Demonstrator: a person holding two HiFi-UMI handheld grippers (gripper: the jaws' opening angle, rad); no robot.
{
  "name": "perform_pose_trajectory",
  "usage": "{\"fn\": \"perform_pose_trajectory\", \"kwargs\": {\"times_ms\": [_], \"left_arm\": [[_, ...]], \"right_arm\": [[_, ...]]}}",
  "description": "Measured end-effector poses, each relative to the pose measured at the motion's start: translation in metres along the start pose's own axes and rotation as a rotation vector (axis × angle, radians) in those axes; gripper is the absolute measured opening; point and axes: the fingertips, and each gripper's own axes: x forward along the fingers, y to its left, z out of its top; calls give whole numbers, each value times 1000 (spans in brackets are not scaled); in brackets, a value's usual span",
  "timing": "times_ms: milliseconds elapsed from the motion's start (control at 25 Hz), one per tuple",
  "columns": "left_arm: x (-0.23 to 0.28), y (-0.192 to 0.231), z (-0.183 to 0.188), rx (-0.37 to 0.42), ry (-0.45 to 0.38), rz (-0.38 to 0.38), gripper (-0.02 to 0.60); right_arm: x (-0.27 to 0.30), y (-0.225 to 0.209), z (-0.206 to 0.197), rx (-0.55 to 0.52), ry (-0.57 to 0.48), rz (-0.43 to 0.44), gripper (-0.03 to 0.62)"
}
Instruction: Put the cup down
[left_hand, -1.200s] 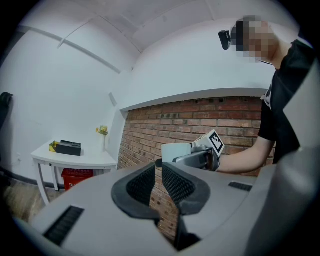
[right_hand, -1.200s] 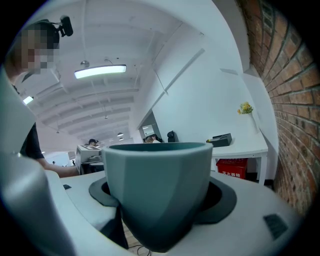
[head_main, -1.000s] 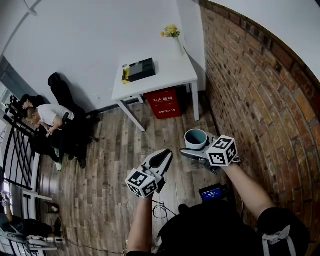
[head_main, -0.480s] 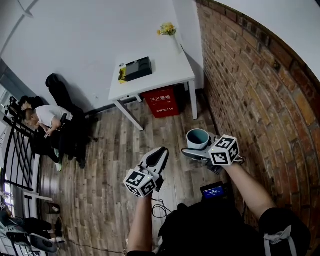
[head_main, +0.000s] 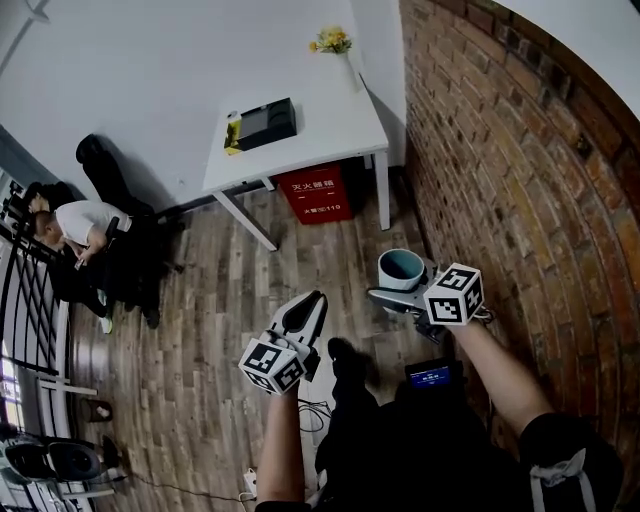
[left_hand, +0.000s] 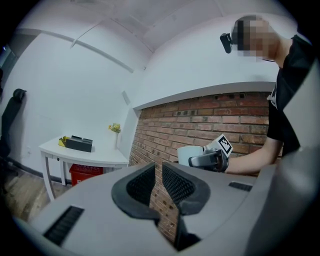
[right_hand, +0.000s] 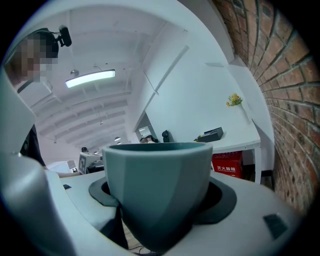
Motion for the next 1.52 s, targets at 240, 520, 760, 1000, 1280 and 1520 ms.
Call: {"fn": "perform_pose_trajectory", "kwargs": {"times_ms": [240,520,760,1000,1280,1520], "left_arm": [[40,84,16,21,5,-38,35],[77,202,58,42,31,-99,37],[95,280,79,37,34,-119,35],[121,326,84,13,50,-136,37],[162,378,89,9,58,-125,37],[211,439,110,-10,30,-86,37]], "right_arm": [[61,-51,34,-28,-11,-25,390],[165,-111,94,-18,-11,-74,391],[230,-149,127,5,-25,-97,391],[263,-189,142,27,-11,-118,391],[310,-249,165,40,-6,-83,391],[371,-313,210,23,4,-13,391]]}}
